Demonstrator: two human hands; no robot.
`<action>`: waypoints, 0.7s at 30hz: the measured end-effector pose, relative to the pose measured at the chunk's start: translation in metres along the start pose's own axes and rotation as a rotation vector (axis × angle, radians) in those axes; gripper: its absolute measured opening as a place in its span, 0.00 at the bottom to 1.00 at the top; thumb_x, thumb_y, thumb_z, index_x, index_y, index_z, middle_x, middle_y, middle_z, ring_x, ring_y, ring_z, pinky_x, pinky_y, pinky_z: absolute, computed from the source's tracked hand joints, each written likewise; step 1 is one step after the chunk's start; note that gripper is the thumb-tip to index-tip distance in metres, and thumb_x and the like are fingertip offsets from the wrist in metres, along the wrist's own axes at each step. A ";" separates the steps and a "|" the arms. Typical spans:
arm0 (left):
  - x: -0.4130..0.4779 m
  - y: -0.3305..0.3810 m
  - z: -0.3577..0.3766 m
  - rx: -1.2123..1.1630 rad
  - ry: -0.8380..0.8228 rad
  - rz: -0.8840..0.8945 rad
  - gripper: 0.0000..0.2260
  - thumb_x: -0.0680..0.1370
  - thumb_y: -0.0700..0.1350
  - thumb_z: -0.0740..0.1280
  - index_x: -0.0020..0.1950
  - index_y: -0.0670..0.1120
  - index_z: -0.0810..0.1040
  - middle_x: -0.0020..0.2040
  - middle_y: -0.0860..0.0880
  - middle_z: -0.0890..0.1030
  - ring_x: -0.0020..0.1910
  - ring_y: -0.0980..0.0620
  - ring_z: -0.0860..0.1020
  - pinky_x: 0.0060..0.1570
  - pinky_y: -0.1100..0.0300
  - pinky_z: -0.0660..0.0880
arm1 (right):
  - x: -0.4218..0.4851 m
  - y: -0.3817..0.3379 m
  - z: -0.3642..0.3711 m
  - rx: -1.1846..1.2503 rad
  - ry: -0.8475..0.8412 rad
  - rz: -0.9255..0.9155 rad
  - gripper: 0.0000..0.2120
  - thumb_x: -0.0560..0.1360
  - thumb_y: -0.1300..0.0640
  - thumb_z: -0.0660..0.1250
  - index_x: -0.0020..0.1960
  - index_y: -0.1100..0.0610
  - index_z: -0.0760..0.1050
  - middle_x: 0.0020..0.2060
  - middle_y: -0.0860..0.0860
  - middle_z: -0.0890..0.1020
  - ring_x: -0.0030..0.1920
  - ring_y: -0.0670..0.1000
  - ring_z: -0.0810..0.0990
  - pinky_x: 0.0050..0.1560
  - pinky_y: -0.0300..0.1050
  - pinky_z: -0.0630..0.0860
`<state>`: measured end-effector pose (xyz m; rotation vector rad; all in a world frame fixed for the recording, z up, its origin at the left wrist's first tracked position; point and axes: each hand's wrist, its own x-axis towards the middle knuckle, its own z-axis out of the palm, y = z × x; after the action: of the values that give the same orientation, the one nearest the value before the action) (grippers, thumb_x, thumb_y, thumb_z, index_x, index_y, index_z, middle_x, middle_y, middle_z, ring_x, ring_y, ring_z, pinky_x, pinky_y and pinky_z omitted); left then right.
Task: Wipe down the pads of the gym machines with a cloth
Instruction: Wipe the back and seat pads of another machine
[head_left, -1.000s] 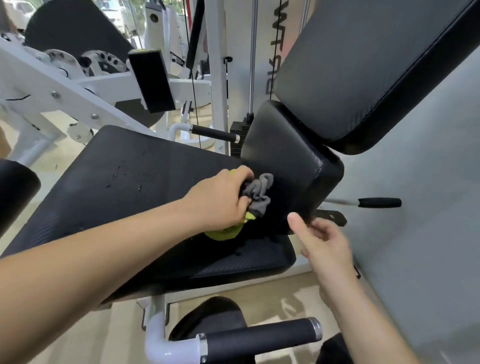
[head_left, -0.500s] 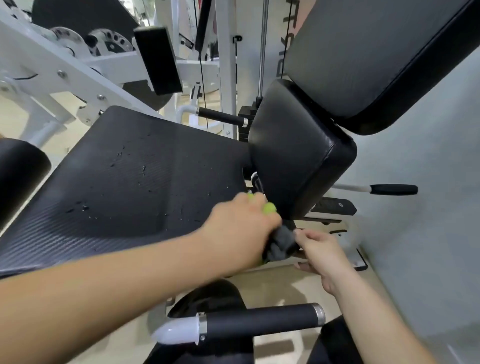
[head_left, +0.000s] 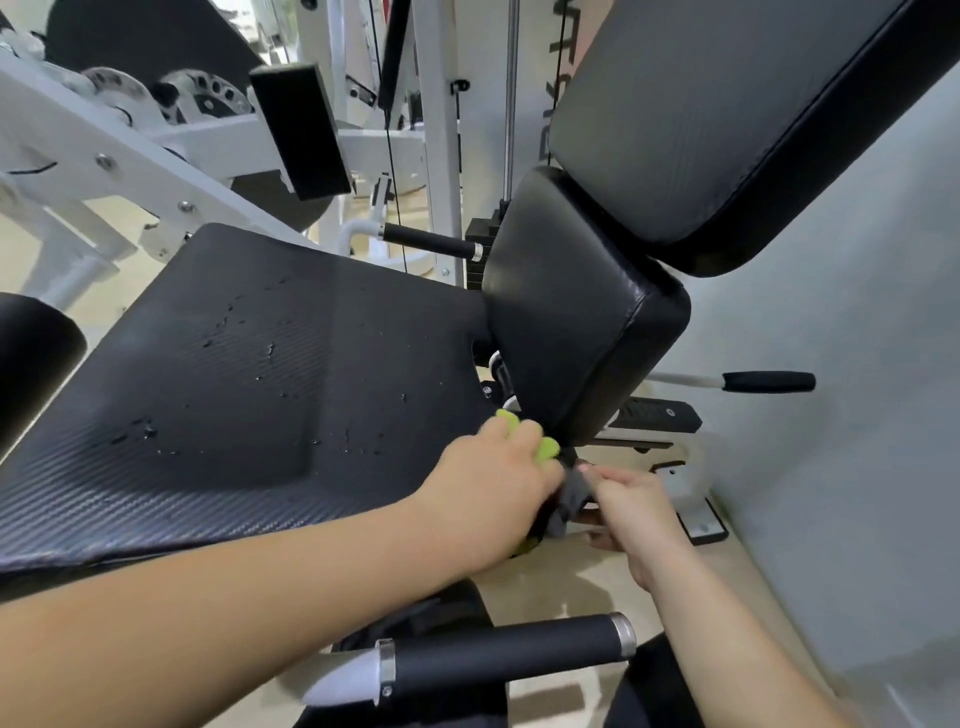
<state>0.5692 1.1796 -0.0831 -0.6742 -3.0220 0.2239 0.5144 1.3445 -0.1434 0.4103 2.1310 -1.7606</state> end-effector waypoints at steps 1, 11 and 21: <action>0.002 0.000 0.004 0.041 0.010 0.145 0.07 0.72 0.45 0.72 0.49 0.51 0.80 0.50 0.47 0.75 0.48 0.41 0.75 0.33 0.55 0.68 | 0.000 -0.001 -0.001 0.021 0.003 0.018 0.05 0.81 0.58 0.69 0.48 0.52 0.83 0.38 0.52 0.85 0.38 0.51 0.82 0.37 0.44 0.77; 0.024 0.024 -0.012 0.159 -0.105 0.144 0.14 0.83 0.44 0.62 0.69 0.50 0.75 0.64 0.46 0.74 0.62 0.41 0.73 0.43 0.50 0.70 | 0.001 0.028 -0.025 0.144 0.188 0.071 0.11 0.83 0.57 0.63 0.51 0.62 0.81 0.39 0.60 0.84 0.40 0.58 0.82 0.44 0.53 0.81; 0.044 -0.086 -0.021 0.034 -0.140 -0.358 0.23 0.77 0.66 0.65 0.66 0.53 0.78 0.62 0.48 0.73 0.64 0.40 0.70 0.56 0.47 0.76 | -0.003 -0.001 0.006 -0.233 0.091 -0.201 0.12 0.76 0.51 0.76 0.42 0.58 0.78 0.30 0.48 0.78 0.35 0.52 0.78 0.43 0.52 0.79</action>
<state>0.4944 1.1245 -0.0497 -0.1107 -3.1896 0.3184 0.5169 1.3384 -0.1426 0.2241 2.4832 -1.5934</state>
